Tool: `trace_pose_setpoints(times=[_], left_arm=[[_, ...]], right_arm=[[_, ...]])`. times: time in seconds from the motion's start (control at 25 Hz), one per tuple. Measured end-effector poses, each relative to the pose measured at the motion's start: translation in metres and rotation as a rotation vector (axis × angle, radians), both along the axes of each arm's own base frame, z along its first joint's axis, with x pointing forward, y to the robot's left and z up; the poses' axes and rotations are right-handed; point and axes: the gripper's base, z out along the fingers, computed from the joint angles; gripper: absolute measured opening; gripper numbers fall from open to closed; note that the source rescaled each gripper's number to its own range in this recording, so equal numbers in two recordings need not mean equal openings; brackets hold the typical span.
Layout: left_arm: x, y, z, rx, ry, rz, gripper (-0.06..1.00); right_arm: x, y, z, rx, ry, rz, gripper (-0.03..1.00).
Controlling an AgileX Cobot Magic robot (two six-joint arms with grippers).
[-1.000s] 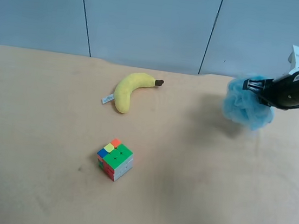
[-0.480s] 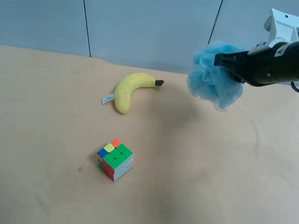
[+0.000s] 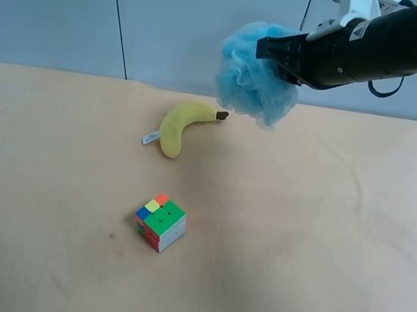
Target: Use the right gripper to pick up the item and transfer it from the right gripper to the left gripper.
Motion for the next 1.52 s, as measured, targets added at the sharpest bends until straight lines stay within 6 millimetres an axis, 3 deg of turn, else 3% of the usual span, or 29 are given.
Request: trace_pose_setpoints(times=[0.48, 0.8, 1.52], left_arm=[[0.0, 0.0, 0.0, 0.0, 0.0, 0.0, 1.0], [0.0, 0.0, 0.0, 0.0, 0.0, 0.0, 1.0], [0.0, 0.0, 0.0, 0.0, 0.0, 0.0, 1.0]], right_arm=[[-0.014, 0.035, 0.026, 0.04, 0.003, 0.247, 0.02], [-0.028, 0.057, 0.046, 0.21, -0.072, 0.526, 0.02], [-0.025, 0.056, 0.049, 0.2, -0.132, 0.508, 0.01]])
